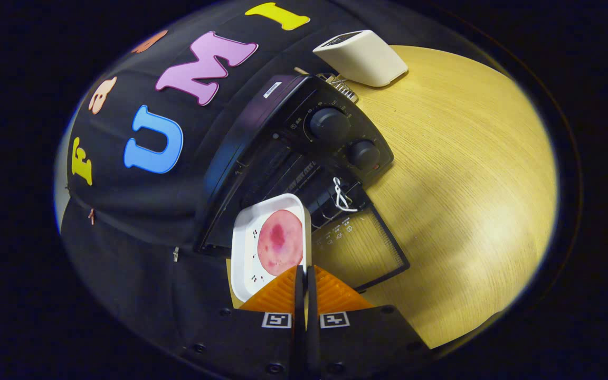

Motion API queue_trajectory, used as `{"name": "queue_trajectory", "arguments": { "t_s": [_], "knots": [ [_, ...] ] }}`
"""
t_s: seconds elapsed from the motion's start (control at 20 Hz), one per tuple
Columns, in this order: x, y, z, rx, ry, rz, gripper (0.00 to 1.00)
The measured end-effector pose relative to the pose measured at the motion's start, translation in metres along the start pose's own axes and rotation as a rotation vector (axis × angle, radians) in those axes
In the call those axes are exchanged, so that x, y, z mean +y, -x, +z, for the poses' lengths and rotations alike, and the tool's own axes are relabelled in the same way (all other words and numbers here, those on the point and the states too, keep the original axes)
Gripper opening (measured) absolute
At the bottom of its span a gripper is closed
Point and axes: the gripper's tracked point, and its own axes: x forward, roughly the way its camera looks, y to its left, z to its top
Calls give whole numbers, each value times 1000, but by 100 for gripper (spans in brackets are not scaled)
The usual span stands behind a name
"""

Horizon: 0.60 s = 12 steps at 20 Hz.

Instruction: Open the toaster oven, put the food inside, and close the toaster oven door.

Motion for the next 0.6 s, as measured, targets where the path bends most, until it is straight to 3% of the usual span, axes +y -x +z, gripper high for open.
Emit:
{"name": "queue_trajectory", "arguments": {
  "t_s": [0.6],
  "knots": [
    [19, -70, 31, -176, -293, -39, 5]
  ]
}}
